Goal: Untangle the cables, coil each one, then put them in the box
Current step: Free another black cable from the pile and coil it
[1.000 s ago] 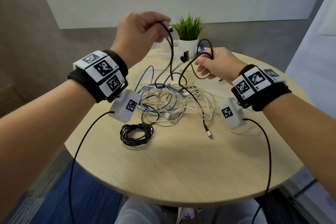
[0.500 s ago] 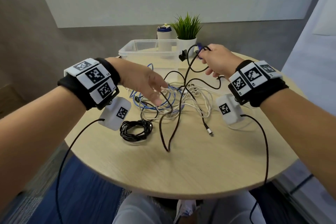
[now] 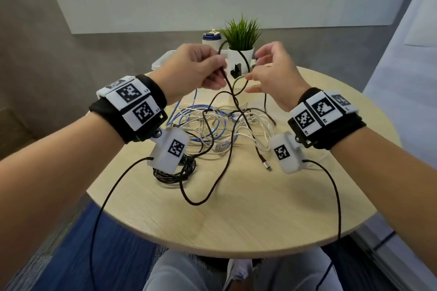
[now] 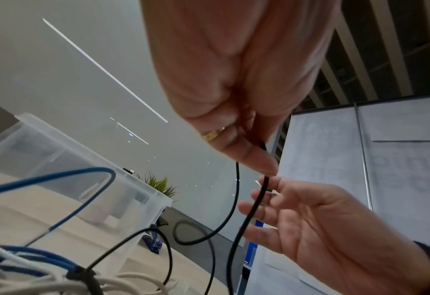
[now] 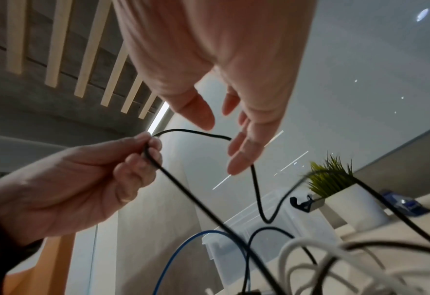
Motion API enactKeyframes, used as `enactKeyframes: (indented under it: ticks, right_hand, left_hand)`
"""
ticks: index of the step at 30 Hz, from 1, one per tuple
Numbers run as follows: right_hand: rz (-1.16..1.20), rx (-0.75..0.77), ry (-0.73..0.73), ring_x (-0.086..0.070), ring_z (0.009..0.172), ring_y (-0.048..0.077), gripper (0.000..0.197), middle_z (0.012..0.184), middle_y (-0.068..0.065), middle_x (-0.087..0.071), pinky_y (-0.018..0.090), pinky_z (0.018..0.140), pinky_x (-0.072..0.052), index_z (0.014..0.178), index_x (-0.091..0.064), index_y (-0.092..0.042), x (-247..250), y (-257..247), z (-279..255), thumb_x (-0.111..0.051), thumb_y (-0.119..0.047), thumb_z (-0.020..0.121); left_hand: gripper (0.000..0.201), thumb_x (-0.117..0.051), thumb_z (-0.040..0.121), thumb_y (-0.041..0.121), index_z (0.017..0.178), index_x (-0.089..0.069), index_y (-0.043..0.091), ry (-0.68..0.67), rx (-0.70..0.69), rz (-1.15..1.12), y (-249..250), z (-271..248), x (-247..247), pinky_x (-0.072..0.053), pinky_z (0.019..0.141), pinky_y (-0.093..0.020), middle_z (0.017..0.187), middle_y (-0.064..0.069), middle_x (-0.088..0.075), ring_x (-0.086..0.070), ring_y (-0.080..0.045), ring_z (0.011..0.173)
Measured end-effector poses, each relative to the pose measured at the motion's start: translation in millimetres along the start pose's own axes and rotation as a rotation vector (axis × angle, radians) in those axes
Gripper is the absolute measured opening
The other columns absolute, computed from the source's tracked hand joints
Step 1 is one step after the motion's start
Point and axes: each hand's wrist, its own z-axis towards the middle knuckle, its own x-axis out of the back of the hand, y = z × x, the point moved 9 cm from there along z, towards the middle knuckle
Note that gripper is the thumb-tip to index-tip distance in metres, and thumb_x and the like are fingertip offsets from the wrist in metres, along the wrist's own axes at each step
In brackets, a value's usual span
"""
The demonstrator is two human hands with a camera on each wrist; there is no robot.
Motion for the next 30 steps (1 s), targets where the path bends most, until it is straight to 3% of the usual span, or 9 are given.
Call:
enactKeyframes:
  ticks: [3, 7, 12, 15, 19, 22, 24, 26, 30]
  right_hand:
    - [0.098, -0.039, -0.233, -0.061, 0.093, 0.02, 0.025, 0.093, 0.003, -0.056, 0.039, 0.08, -0.055, 0.094, -0.053, -0.019, -27, 4, -10, -0.047, 0.005, 0.088]
    - [-0.236, -0.013, -0.392, -0.06, 0.075, 0.005, 0.016, 0.085, 0.001, -0.064, 0.007, 0.056, -0.042, 0.098, -0.061, -0.014, -44, 14, -17, -0.051, -0.002, 0.092]
    - [-0.4, -0.144, -0.346, -0.06, 0.062, 0.003, 0.02, 0.072, 0.002, -0.065, 0.016, 0.054, -0.04, 0.091, -0.063, -0.016, -29, 35, -10, -0.044, -0.016, 0.098]
    - [-0.258, -0.151, -0.262, -0.054, 0.048, 0.012, 0.023, 0.061, 0.003, -0.05, 0.029, 0.061, -0.051, 0.091, -0.061, -0.015, -20, 31, -6, -0.04, -0.017, 0.099]
    - [-0.165, -0.113, -0.267, -0.036, 0.04, 0.011, 0.022, 0.057, 0.0, -0.035, 0.029, 0.047, -0.045, 0.089, -0.061, -0.019, -22, 14, -5, -0.042, -0.021, 0.1]
    - [0.029, -0.106, -0.296, -0.028, 0.038, 0.007, 0.025, 0.048, -0.006, -0.032, 0.02, 0.04, -0.03, 0.087, -0.057, -0.013, -30, -1, -10, -0.039, -0.023, 0.102]
    - [0.192, -0.104, -0.3, -0.026, 0.037, 0.007, 0.029, 0.044, -0.007, -0.031, 0.018, 0.04, -0.028, 0.082, -0.053, -0.011, -33, -10, -11, -0.038, -0.025, 0.103]
    - [0.326, -0.099, -0.288, -0.026, 0.039, 0.008, 0.032, 0.046, -0.005, -0.031, 0.018, 0.041, -0.029, 0.078, -0.05, -0.011, -31, -17, -9, -0.038, -0.027, 0.103]
    - [0.449, -0.101, -0.305, -0.031, 0.045, 0.009, 0.028, 0.056, -0.003, -0.04, 0.021, 0.045, -0.03, 0.093, -0.056, -0.006, -29, -22, -7, -0.034, -0.021, 0.104]
  left_hand:
    - [0.02, -0.045, 0.099, 0.008, 0.083, -0.057, 0.007, 0.097, -0.053, -0.092, 7, 3, 11, -0.055, 0.06, -0.018, 0.069, -0.004, -0.067, -0.068, -0.01, 0.061]
    - [0.021, -0.041, 0.1, 0.007, 0.085, -0.054, 0.008, 0.221, -0.143, -0.224, 19, 5, 24, -0.056, 0.063, -0.021, 0.069, -0.001, -0.07, -0.069, -0.011, 0.066]
    - [0.009, -0.044, 0.098, 0.007, 0.097, -0.052, 0.008, 0.49, -0.077, -0.298, 11, 5, 57, -0.056, 0.062, -0.023, 0.076, -0.003, -0.068, -0.068, -0.012, 0.067]
    - [0.058, -0.053, 0.092, 0.016, 0.144, -0.025, 0.014, 0.569, 0.151, 0.119, -14, 4, 74, -0.054, 0.086, -0.035, 0.129, -0.011, -0.047, -0.06, -0.024, 0.106]
    - [0.074, -0.062, 0.086, 0.025, 0.149, -0.022, 0.028, 0.28, 0.058, 0.655, -12, 3, 39, -0.023, 0.115, -0.049, 0.159, -0.003, -0.003, -0.019, -0.031, 0.143]
    - [0.061, -0.058, 0.089, 0.041, 0.143, -0.033, 0.031, -0.024, -0.054, 0.847, -18, -1, -6, -0.033, 0.109, -0.042, 0.151, 0.0, -0.032, -0.045, -0.018, 0.124]
    - [0.041, -0.054, 0.094, 0.032, 0.133, -0.044, 0.024, -0.07, -0.018, 0.751, -27, -2, -13, -0.046, 0.072, -0.016, 0.12, -0.001, -0.063, -0.056, 0.002, 0.071]
    - [0.019, -0.047, 0.098, 0.018, 0.114, -0.056, 0.018, -0.044, 0.039, 0.635, -34, -1, -11, -0.035, 0.047, -0.009, 0.087, -0.004, -0.069, -0.052, 0.006, 0.048]
    - [0.022, -0.039, 0.1, 0.016, 0.105, -0.06, 0.021, -0.158, 0.1, 0.645, -47, -7, -20, -0.047, 0.059, -0.019, 0.066, 0.003, -0.059, -0.065, -0.009, 0.059]
